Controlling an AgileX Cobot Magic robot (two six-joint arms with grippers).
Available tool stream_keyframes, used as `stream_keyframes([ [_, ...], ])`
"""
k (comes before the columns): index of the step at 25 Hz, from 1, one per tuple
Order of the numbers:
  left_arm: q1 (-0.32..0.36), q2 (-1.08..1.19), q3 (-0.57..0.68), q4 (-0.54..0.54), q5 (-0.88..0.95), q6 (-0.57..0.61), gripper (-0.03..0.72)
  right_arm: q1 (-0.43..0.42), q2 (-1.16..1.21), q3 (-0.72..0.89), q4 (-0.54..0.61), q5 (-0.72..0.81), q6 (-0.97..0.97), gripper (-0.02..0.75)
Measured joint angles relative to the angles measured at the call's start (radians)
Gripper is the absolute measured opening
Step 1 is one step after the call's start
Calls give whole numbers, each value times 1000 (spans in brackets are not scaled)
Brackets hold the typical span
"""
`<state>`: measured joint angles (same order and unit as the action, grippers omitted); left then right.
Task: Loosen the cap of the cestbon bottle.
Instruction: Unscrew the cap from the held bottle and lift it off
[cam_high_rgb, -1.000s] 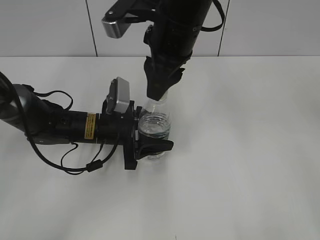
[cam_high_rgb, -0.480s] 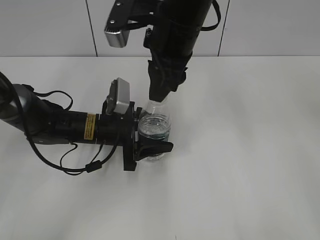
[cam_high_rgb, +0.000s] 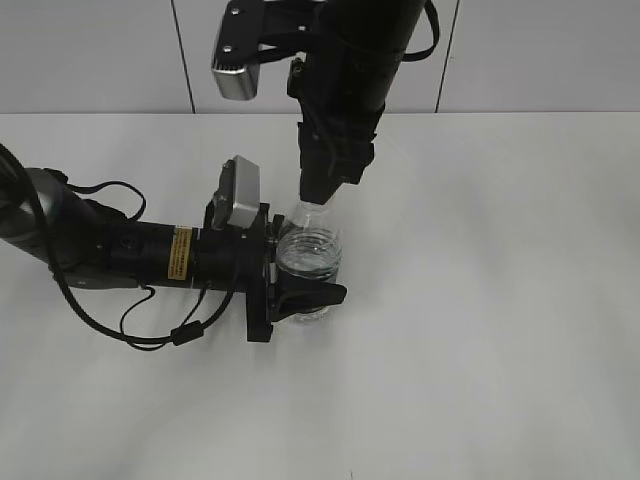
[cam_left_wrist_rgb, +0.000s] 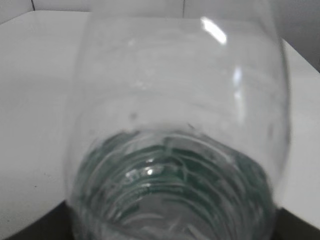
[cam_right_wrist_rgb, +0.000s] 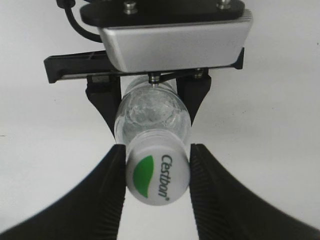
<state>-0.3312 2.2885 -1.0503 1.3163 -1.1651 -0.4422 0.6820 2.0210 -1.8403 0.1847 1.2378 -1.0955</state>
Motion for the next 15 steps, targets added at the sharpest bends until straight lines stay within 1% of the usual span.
stream_keyframes([
  [15, 0, 0, 0, 4, 0, -1, 407, 0, 0, 0, 8, 0, -2, 314],
])
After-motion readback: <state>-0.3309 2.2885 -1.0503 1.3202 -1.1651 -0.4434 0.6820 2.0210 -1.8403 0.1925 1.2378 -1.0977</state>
